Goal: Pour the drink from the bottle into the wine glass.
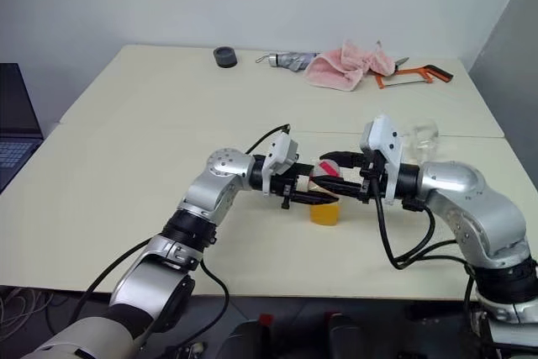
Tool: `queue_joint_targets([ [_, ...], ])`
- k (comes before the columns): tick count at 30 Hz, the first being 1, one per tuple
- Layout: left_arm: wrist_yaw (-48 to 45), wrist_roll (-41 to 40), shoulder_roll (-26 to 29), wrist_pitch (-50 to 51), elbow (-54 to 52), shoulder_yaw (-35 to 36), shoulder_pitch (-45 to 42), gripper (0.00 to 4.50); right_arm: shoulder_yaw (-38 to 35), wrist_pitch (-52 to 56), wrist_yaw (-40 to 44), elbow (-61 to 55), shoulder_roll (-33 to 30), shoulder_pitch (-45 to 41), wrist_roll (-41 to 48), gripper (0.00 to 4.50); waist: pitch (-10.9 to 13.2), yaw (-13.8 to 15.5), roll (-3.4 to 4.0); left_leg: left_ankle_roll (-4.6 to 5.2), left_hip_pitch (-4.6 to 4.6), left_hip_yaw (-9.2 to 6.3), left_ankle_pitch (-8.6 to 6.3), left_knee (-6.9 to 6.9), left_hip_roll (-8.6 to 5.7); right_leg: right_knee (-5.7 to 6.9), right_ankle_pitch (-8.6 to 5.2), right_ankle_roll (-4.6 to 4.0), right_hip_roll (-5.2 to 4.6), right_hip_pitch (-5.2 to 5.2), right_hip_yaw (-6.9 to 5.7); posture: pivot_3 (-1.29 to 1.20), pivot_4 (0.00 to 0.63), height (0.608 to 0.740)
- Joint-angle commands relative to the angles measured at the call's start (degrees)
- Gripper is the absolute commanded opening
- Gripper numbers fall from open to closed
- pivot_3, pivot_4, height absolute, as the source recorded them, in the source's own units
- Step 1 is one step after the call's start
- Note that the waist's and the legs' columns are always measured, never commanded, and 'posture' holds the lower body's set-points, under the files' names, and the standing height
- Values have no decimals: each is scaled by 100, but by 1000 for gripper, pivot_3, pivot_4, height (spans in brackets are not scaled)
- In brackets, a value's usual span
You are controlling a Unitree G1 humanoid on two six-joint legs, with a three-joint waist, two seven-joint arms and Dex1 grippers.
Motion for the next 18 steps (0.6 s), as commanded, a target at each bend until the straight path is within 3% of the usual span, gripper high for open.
queue_joint_targets([
  [1,512,-59,67,19,23,447,-219,1919,-477,273,-1049,-1307,321,522,277,3600,0,0,0,0,-1,0,0,-1,0,0,0,0,0,-1,1,0,150,740],
  [2,556,-82,51,50,41,461,-238,1917,-423,361,-1359,-1568,431,671,196,3962,0,-3,0,0,-1,0,0,-1,1,1,0,0,0,-1,1,0,150,740],
  [5,636,-70,-23,50,109,456,-284,1911,-116,584,-2542,-2195,1071,1056,-158,3972,-1,-39,0,-1,3,1,0,0,2,5,0,1,7,-1,2,0,150,740],
  [10,668,17,-115,-24,213,411,-334,1904,659,506,-3874,-2139,1772,990,-1373,3972,-1,-32,2,-4,8,1,2,6,2,21,-1,1,14,-3,3,0,150,740],
  [18,607,76,-183,-89,335,406,-405,1904,968,191,-4297,-1778,2279,900,-2229,3972,-1,-31,2,-5,8,2,3,5,0,23,-3,-1,14,-4,4,0,150,740],
])
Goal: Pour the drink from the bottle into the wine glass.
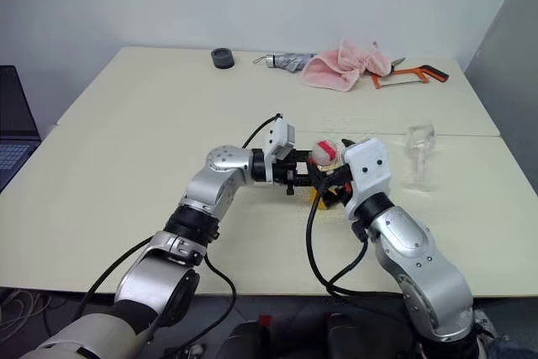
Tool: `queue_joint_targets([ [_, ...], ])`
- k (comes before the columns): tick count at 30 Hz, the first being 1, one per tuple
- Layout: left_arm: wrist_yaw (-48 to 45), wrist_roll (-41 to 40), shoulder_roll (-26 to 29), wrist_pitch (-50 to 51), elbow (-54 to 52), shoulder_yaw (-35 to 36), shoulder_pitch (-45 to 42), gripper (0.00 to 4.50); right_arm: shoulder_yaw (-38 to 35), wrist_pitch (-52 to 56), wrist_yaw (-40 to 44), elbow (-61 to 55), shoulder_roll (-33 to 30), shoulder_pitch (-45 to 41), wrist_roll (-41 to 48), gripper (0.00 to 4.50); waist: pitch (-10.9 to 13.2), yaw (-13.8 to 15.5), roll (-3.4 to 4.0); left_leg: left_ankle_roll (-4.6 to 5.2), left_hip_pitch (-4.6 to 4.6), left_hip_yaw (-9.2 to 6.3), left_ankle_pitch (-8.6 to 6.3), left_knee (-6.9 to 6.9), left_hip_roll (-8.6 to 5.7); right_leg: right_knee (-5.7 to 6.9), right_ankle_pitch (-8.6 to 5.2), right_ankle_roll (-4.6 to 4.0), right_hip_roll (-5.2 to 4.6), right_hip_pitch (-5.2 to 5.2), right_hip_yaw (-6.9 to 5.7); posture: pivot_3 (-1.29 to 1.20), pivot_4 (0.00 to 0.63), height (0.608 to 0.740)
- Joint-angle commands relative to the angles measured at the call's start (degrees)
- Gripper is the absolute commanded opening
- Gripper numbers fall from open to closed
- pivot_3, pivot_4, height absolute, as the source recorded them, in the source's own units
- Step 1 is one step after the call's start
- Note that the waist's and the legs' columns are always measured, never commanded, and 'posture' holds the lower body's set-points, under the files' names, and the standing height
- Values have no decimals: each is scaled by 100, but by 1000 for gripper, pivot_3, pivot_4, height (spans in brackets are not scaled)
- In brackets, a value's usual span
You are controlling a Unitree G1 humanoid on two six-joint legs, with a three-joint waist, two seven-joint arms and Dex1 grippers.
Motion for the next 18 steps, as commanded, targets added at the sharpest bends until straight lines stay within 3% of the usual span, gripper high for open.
queue_joint_targets([
  [1,-32,-18,-44,-182,-58,69,-213,1904,24,-234,-24,-74,119,-60,-204,3972,0,0,0,0,0,-1,0,-1,0,0,-1,-1,0,0,-1,0,150,740],
  [5,-57,6,-39,-230,5,87,-235,1904,33,-286,77,-21,206,-45,-242,3972,0,-1,0,0,0,-1,0,-2,0,0,-1,-2,0,0,-1,0,150,740],
  [7,-69,14,-31,-251,28,89,-242,1904,48,-273,144,6,221,-32,-221,3607,0,-1,0,1,0,-1,0,-2,0,0,-1,-2,0,0,-1,0,150,740],
  [8,-79,14,-24,-259,29,90,-247,1904,23,-229,189,37,263,-20,-135,3198,0,-1,0,1,-1,-1,0,-2,0,0,-1,-2,0,0,-1,0,150,740],
  [10,-96,9,-13,-265,25,92,-253,1904,-13,-185,277,79,312,-5,-31,2914,0,-2,0,1,0,-1,0,-2,0,0,-1,-2,0,0,-1,0,150,740],
  [13,-166,-9,26,-245,-22,89,-249,1904,-66,-319,619,171,253,-42,116,1958,0,-2,0,1,0,-1,0,-2,0,0,-1,-2,0,0,-1,0,150,740],
  [15,-241,-24,65,-224,-45,88,-253,1904,-180,-469,928,269,188,-124,268,1863,0,-3,0,1,0,-1,0,-2,-1,-1,-1,-2,0,0,-1,0,150,740],
  [18,-544,37,225,-325,-44,-7,-276,1904,-466,-682,2205,710,-405,-623,845,1863,2,-20,2,1,0,1,-1,-2,0,0,-1,-2,1,0,-1,0,150,740],
])
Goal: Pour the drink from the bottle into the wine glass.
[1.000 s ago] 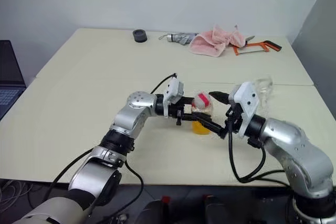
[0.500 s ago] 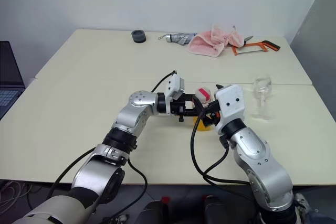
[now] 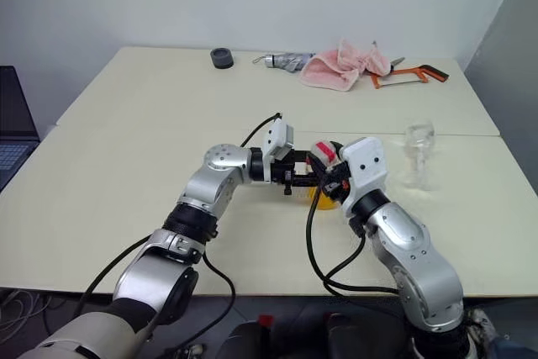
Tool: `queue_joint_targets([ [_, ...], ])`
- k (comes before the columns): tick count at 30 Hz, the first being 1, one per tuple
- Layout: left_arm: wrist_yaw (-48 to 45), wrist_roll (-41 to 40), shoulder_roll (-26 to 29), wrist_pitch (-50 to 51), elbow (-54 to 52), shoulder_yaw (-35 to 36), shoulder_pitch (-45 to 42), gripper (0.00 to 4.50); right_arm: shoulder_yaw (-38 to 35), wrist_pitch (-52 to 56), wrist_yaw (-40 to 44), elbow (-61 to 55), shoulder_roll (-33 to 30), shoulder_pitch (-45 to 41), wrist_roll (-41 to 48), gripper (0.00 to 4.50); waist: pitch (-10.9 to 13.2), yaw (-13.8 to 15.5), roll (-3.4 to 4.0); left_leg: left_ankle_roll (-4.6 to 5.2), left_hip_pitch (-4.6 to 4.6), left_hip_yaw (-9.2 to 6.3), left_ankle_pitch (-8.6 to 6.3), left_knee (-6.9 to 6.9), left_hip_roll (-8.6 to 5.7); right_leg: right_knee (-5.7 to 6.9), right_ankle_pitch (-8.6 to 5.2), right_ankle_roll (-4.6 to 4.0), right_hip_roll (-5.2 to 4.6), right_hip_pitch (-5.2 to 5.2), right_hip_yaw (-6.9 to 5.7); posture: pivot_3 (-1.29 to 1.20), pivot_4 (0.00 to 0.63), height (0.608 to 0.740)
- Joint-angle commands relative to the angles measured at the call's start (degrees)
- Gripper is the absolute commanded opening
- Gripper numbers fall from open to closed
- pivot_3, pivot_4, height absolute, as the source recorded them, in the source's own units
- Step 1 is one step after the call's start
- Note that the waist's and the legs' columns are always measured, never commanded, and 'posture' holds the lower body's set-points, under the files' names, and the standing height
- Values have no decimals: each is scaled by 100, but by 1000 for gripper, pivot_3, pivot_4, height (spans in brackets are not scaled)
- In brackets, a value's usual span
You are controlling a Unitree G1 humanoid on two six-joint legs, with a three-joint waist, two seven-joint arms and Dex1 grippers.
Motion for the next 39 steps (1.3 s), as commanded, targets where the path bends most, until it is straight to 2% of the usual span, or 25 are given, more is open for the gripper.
queue_joint_targets([
  [1,-382,-14,131,-180,-168,-31,-231,1903,-338,-303,1562,351,-604,-687,832,1863,1,-9,1,0,1,2,0,1,0,1,0,0,0,0,1,0,150,740],
  [5,-681,-53,259,-188,-233,-51,-278,1901,-524,343,3171,895,-1417,-1284,2053,1863,3,4,4,2,1,-2,0,-1,0,0,0,-1,2,1,-3,0,150,740],
  [10,-737,-95,277,-111,-351,44,-268,1900,-478,519,3756,1343,-1638,-1554,2341,1863,3,9,4,4,-3,-4,-1,-7,2,-15,0,-2,1,1,-5,0,150,740],
  [12,-635,-109,258,-54,-387,104,-252,1900,-570,292,3444,1402,-1491,-1521,2063,1863,3,10,4,4,-4,-2,-2,-8,2,-16,0,-2,0,1,-4,0,150,740],
  [17,-385,-81,236,15,-369,150,-191,1894,-1052,121,2789,921,-1348,-1203,1921,3566,3,13,4,4,-5,-3,-2,-7,2,-13,0,-2,-3,1,-4,0,150,740],
  [22,-158,47,195,-119,-218,95,-233,1894,-1340,458,1835,-393,-1256,-441,2163,3616,3,24,4,4,-7,-5,-2,-7,0,-16,0,-1,-10,1,-6,0,150,740],
  [26,58,155,83,-296,58,90,-343,1894,-468,394,512,-901,-951,-175,920,3616,3,7,4,3,-7,-4,-1,-6,-1,-16,0,0,-8,1,-4,0,150,740],
  [31,31,154,-47,-342,169,82,-397,1893,192,137,-806,-594,-168,-230,-339,3616,3,1,4,1,-1,-2,0,-2,1,-2,-1,0,1,-1,-1,0,150,740],
  [39,-25,133,-82,-350,242,95,-433,1893,263,135,-1028,-448,321,-122,-712,3616,3,7,4,1,-3,-2,0,-5,1,-6,-1,-1,0,-2,-1,0,150,740],
])
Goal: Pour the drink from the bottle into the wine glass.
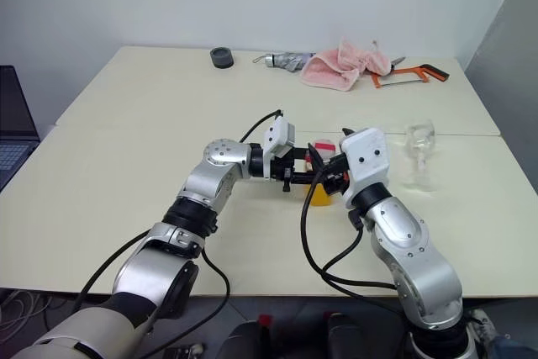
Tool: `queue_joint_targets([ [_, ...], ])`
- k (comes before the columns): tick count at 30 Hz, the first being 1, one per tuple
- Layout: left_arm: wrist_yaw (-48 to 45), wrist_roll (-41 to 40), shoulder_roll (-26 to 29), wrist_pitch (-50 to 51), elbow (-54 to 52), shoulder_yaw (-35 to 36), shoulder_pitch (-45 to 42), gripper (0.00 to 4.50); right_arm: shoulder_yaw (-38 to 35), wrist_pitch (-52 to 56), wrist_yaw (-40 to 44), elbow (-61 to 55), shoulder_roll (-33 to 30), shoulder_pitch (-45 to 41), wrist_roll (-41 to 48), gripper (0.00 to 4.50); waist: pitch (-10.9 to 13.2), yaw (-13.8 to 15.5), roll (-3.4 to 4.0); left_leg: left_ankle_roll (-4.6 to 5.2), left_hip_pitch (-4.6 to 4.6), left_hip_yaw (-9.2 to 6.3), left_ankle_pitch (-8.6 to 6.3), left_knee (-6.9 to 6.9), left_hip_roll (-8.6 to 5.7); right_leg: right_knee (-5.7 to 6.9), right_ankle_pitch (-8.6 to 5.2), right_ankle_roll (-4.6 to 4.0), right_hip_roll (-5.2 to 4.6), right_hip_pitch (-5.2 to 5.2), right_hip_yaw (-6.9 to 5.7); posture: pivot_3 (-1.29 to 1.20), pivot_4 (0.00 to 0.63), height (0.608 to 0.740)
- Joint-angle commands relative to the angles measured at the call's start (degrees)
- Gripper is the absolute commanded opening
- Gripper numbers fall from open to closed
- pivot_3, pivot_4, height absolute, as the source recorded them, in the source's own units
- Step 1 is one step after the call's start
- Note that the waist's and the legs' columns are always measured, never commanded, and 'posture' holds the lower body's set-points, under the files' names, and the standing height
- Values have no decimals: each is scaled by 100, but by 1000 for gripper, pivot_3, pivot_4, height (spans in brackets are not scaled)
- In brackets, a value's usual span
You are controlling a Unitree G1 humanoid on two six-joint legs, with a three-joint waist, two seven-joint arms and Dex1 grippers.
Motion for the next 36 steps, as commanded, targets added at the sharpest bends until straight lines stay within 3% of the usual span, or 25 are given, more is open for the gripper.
queue_joint_targets([
  [1,-37,-80,-39,-134,-102,104,-202,1893,6,-126,-3,-102,92,24,-95,3616,0,0,0,0,0,0,0,0,0,0,0,0,0,0,0,0,150,740],
  [12,-47,-65,14,-135,-97,126,-202,1893,38,-14,258,-55,329,124,69,3616,0,-2,0,1,0,0,0,0,0,0,0,0,0,0,0,0,150,740],
  [15,-51,-66,23,-126,-116,121,-191,1893,-4,-59,261,1,370,109,29,3034,0,-1,0,1,0,-1,0,0,0,0,0,0,0,0,0,0,150,740],
  [19,-56,-67,42,-117,-134,119,-181,1893,20,-104,333,40,359,96,10,1823,0,-1,0,0,0,-1,0,0,0,1,0,0,0,0,-1,0,150,740],
  [25,-120,-107,85,-68,-141,141,-221,1893,98,-203,777,171,264,88,240,1828,0,-2,0,1,0,-1,0,0,0,0,0,0,0,0,-1,0,150,740],
  [32,-818,-269,268,60,-207,134,-393,1887,-353,-665,4025,1506,-1086,-822,1730,1828,1,-11,1,2,4,-1,0,1,-2,-1,0,0,1,4,-4,0,150,740],
  [36,-955,-243,315,-24,-227,140,-408,1883,-376,-418,4966,2270,-1547,-1541,2096,1828,7,-15,10,3,3,-2,-1,-2,2,-1,0,-2,8,2,-5,0,150,740],
])
